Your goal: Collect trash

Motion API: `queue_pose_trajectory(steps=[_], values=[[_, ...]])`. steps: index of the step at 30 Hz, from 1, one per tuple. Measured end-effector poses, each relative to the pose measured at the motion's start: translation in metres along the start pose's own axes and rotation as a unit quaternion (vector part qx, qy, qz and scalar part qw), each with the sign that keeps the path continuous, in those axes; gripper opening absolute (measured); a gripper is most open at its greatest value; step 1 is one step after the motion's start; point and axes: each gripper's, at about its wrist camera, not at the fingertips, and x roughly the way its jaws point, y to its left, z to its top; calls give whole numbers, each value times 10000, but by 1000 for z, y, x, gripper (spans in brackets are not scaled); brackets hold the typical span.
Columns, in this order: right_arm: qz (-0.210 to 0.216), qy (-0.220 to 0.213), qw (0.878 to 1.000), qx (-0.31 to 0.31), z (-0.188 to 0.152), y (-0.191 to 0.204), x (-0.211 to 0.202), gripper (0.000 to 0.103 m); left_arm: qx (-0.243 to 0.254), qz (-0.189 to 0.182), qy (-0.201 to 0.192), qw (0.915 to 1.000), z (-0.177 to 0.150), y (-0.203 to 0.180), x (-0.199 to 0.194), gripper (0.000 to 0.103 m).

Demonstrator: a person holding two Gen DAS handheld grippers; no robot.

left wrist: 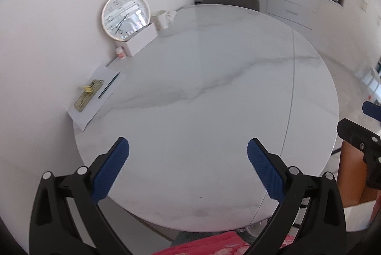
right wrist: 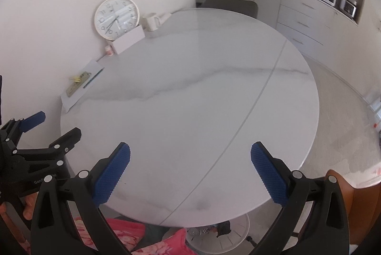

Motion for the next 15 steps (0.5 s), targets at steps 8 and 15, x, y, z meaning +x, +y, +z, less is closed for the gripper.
queue_pose_trajectory(steps=[8, 15], values=[[-78, -103, 9999, 27, 11, 5, 2, 101, -31, 86, -105, 9999, 17, 9, 9, 95], [-165, -106, 9998, 89, 17, 4, 9, 101, 129, -47, -172, 9998, 33, 7, 24, 95]])
